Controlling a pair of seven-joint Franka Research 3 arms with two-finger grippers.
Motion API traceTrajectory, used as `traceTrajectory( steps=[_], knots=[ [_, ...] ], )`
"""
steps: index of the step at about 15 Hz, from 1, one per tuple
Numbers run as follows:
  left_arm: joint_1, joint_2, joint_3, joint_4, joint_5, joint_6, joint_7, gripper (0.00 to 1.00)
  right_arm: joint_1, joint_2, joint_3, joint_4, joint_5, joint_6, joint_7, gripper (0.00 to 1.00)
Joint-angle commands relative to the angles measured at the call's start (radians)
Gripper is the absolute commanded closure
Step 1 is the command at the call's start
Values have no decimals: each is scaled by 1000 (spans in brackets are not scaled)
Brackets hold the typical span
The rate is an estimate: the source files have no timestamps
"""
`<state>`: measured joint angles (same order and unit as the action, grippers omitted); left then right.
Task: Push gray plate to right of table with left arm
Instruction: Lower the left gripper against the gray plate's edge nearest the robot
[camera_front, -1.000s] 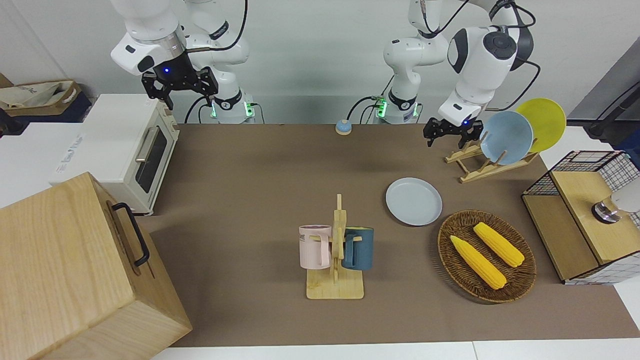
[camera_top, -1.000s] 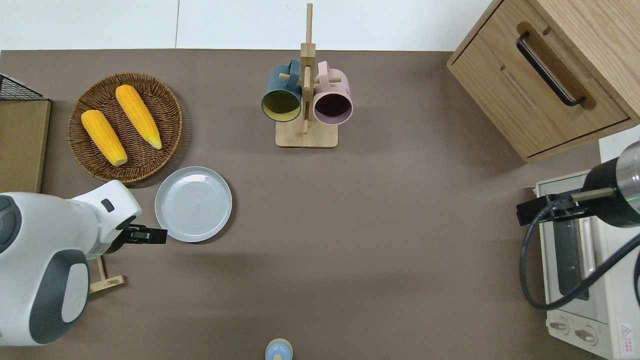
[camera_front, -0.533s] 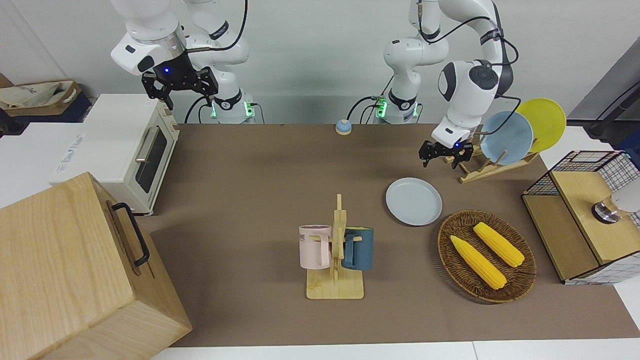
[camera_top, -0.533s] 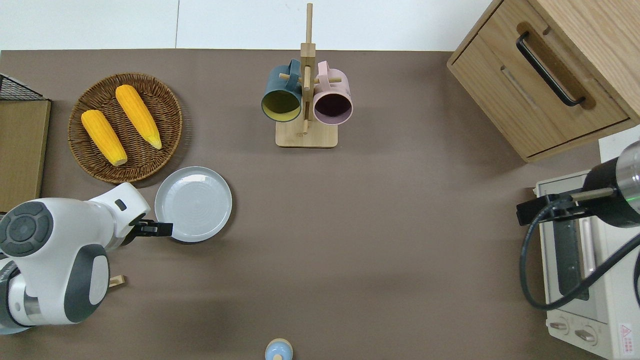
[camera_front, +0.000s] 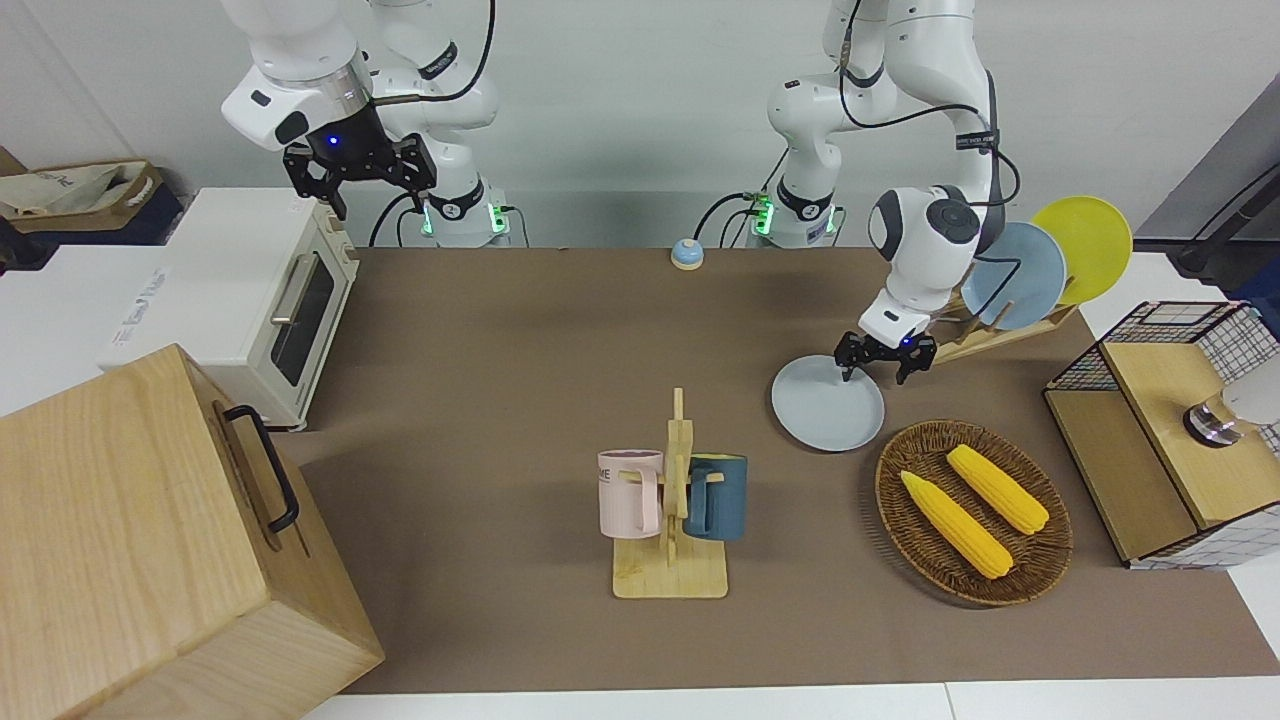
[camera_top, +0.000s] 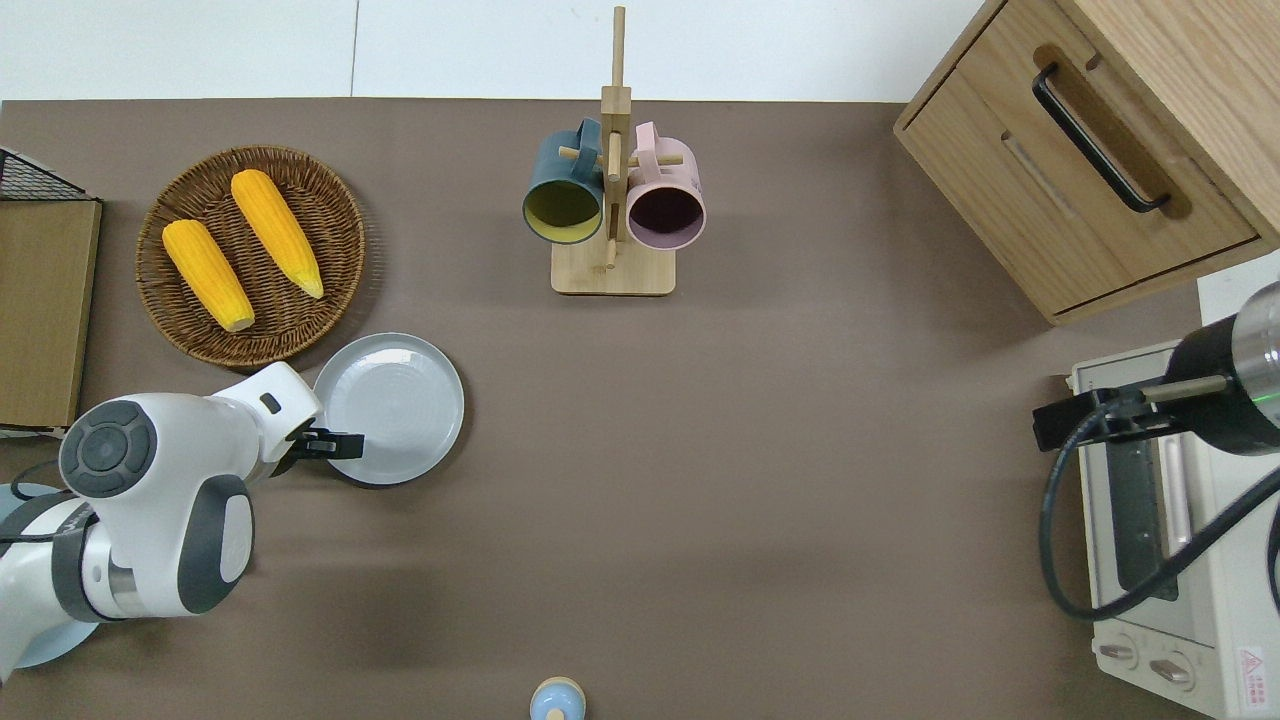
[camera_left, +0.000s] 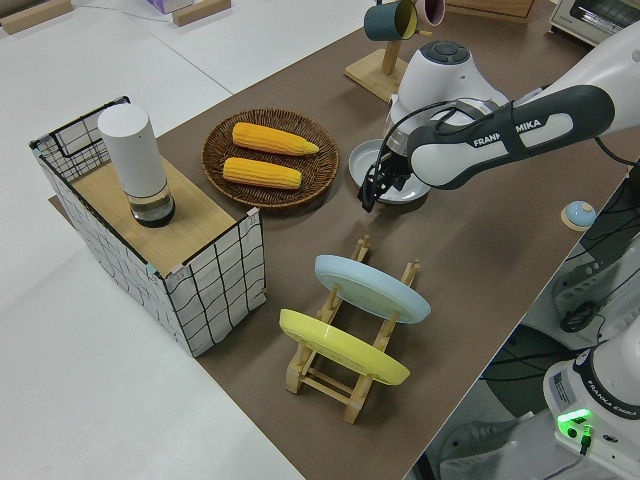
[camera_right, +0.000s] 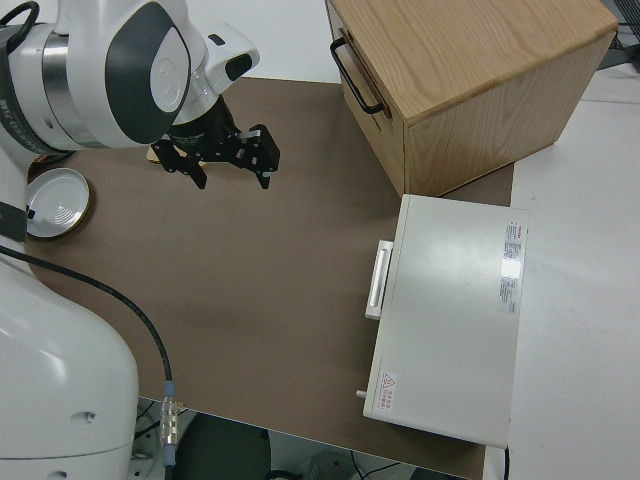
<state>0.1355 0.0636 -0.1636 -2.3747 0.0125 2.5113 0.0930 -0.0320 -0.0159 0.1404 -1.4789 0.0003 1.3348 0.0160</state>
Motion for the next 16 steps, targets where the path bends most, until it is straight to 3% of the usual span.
traceTrajectory(
  steps=[1, 2, 3, 5, 8, 9, 16],
  knots=[
    [9, 12, -2, -14, 29, 35, 7, 13, -20, -2, 16, 9, 4, -16, 12, 17],
    [9, 18, -2, -14, 29, 35, 7, 61, -19, -2, 16, 9, 4, -16, 13, 17],
    [9, 19, -2, -12, 29, 35, -4, 175, -20, -2, 16, 9, 4, -16, 12, 17],
    [9, 21, -2, -12, 29, 35, -4, 520, -19, -2, 16, 9, 4, -16, 13, 17],
    [9, 21, -2, -12, 29, 34, -7, 899, -19, -2, 16, 9, 4, -16, 12, 17],
    [10, 21, -2, -12, 29, 34, -7, 971, -20, -2, 16, 9, 4, -16, 13, 17],
    [10, 25, 0, -12, 29, 34, -7, 1000, -19, -2, 16, 9, 4, -16, 13, 17]
  ],
)
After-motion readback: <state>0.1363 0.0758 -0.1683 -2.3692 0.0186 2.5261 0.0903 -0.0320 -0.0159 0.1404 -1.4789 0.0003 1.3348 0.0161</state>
